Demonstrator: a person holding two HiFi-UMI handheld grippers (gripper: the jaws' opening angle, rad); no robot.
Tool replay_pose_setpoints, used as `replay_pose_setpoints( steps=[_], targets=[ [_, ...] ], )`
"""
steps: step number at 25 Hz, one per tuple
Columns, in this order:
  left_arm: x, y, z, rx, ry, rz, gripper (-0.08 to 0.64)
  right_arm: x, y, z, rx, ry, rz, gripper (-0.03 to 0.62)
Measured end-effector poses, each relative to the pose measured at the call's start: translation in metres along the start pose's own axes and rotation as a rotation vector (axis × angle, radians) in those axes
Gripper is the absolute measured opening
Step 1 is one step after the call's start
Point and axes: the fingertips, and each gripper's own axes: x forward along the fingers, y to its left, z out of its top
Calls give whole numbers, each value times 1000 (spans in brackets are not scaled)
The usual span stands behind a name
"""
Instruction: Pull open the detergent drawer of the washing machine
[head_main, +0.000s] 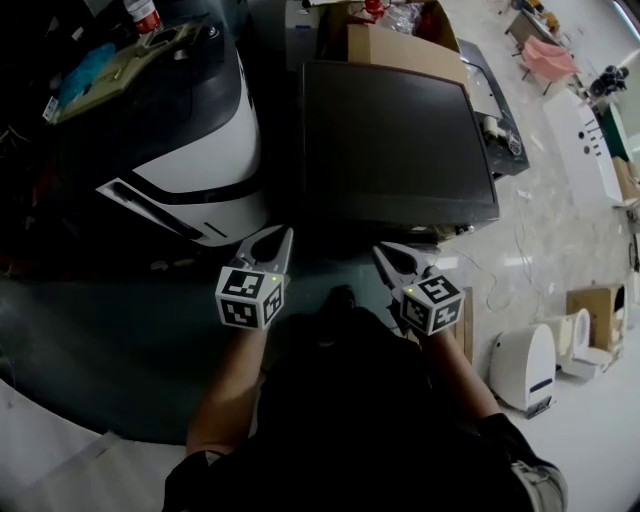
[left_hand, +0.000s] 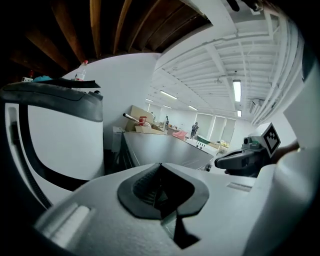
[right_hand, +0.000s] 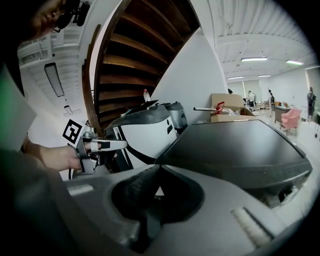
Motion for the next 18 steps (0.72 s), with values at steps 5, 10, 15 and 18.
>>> replay_pose_setpoints(
  steps=[5,10,15,18],
  targets=[
    [11,2,-14,0,12,-36,11,5,-8,-15,33,14,-22,31],
    [31,5,-34,-9,69,-63,12,18,-27,-18,48,14,-44,67],
    [49,8,-59,9,147,-88,33,28,-47,-31,92,20,-73,113],
    [61,10,-68,14,178,-96,104,36,-59,-41,103,35,-100,143]
  ],
)
